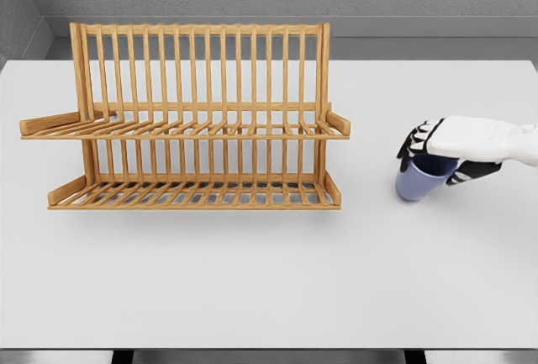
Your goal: Right arm put cup on second shelf
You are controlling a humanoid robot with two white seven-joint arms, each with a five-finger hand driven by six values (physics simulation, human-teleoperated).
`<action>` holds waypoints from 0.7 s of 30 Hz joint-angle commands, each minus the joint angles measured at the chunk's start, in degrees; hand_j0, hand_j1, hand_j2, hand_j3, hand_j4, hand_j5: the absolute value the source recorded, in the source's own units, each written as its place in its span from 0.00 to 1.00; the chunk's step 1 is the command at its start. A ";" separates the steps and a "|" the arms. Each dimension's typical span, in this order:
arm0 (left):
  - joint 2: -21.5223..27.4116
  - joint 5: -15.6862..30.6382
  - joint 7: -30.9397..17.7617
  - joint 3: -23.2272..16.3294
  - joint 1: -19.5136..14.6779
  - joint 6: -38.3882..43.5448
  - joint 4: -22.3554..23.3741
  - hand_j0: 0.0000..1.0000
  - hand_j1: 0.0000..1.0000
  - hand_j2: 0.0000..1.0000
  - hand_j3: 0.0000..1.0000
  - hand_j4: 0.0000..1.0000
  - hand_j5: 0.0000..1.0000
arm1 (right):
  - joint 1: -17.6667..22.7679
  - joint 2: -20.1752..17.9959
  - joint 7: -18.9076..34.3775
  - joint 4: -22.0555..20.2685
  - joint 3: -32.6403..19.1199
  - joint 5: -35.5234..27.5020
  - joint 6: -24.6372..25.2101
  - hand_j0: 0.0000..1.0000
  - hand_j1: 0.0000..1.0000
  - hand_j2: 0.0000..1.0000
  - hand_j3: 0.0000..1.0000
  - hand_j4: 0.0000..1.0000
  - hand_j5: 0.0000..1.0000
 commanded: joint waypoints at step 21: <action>0.00 0.01 -0.02 0.00 0.09 0.00 0.00 1.00 1.00 1.00 1.00 1.00 1.00 | -4.13 0.28 -0.03 -0.20 -4.38 -0.83 0.15 0.57 0.57 0.57 0.57 0.57 0.57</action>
